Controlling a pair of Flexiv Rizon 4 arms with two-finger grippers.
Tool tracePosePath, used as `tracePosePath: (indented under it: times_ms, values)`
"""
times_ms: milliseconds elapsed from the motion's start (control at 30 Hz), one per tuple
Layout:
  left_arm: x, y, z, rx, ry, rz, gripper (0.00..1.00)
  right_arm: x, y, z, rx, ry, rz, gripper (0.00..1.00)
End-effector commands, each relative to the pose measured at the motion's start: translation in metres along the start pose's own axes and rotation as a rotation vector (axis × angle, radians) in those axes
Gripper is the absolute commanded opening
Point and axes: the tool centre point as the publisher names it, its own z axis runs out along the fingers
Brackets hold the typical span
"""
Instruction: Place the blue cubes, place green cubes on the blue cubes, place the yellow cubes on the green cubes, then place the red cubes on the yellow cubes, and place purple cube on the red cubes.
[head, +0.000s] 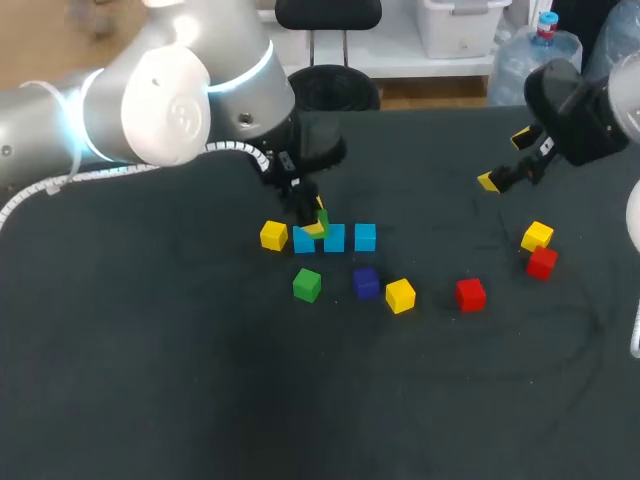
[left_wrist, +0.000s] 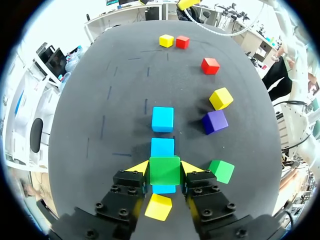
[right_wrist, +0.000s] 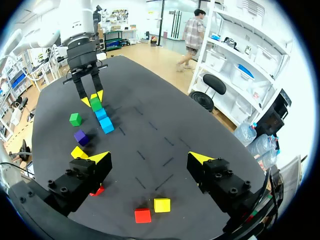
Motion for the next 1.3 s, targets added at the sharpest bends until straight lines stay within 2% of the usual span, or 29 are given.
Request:
tracePosePath:
  times_ms: [33, 933, 1033, 1167, 1200, 1300]
  values:
    - [-0.0007, 0.0024, -0.0002, 0.003, 0.005, 0.000, 0.00, -0.0001, 0.0011, -0.0004, 0.005, 0.001, 0.001, 1.00]
    - [-0.0009, 0.0040, 0.0006, 0.003, 0.012, -0.003, 0.00, -0.0001, 0.0011, -0.0004, 0.005, 0.001, 0.001, 1.00]
    - [-0.0009, 0.0041, 0.0005, 0.003, 0.012, -0.005, 0.09, -0.0001, 0.0011, -0.0004, 0.005, 0.001, 0.001, 1.00]
    - [-0.0009, 0.0042, 0.0004, 0.003, 0.013, -0.004, 0.14, -0.0001, 0.0011, -0.0004, 0.005, 0.001, 0.001, 1.00]
    - [-0.0009, 0.0042, 0.0004, 0.003, 0.013, -0.004, 0.18, -0.0001, 0.0011, -0.0004, 0.005, 0.001, 0.001, 1.00]
    - [-0.0008, 0.0043, 0.0003, 0.004, 0.014, -0.004, 0.16, -0.0001, 0.0011, -0.0004, 0.005, 0.001, 0.001, 1.00]
